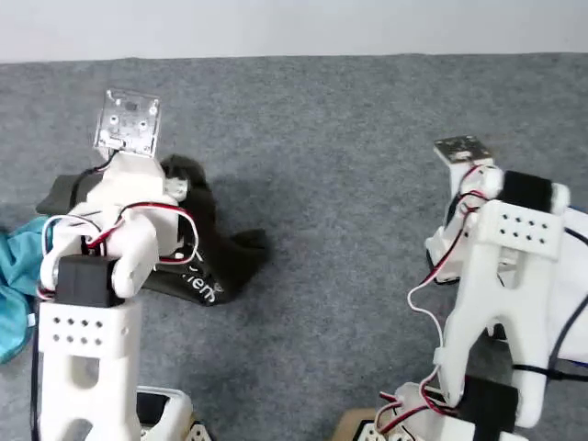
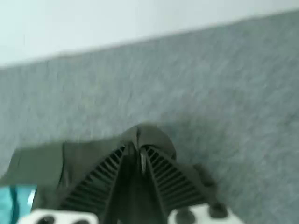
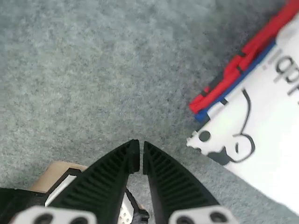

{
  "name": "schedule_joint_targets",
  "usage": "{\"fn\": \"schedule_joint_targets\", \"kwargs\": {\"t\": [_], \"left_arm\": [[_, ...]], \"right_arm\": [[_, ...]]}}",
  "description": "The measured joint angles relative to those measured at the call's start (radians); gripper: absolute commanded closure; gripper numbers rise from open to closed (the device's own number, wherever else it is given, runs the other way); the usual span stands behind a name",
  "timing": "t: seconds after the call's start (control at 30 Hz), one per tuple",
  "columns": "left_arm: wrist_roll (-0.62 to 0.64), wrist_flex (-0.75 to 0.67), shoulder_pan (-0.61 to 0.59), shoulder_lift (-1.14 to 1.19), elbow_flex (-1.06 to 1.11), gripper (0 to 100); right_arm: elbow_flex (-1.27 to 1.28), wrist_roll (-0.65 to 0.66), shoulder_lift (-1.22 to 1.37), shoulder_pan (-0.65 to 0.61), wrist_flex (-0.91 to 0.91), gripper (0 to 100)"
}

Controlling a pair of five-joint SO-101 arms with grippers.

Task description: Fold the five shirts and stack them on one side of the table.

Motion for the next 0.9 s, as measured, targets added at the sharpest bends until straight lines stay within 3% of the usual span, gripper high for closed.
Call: {"fn": "schedule_joint_targets", "kwargs": {"t": [0.17, 0.4, 0.57, 0.77, 0.9], "left_arm": [[-0.023, 0.0, -0.163, 0.0, 0.106, 99], [-0.222, 0.002, -0.479, 0.002, 0.19, 99], [-0.331, 0.002, -0.692, 0.002, 0.249, 99], [-0.374, 0.002, -0.752, 0.002, 0.319, 99], [-0.374, 0.002, -0.752, 0.002, 0.333, 99]], "right_arm": [[0.0, 0.0, 0.0, -0.169, 0.0, 96.9], [0.0, 0.0, 0.0, -0.393, -0.084, 96.5], [0.0, -0.083, 0.055, -0.517, -0.199, 81.5], [-0.144, -0.298, 0.288, -0.634, -0.222, 77.0], [-0.339, -0.307, 0.442, -0.7, -0.222, 76.9]]}}
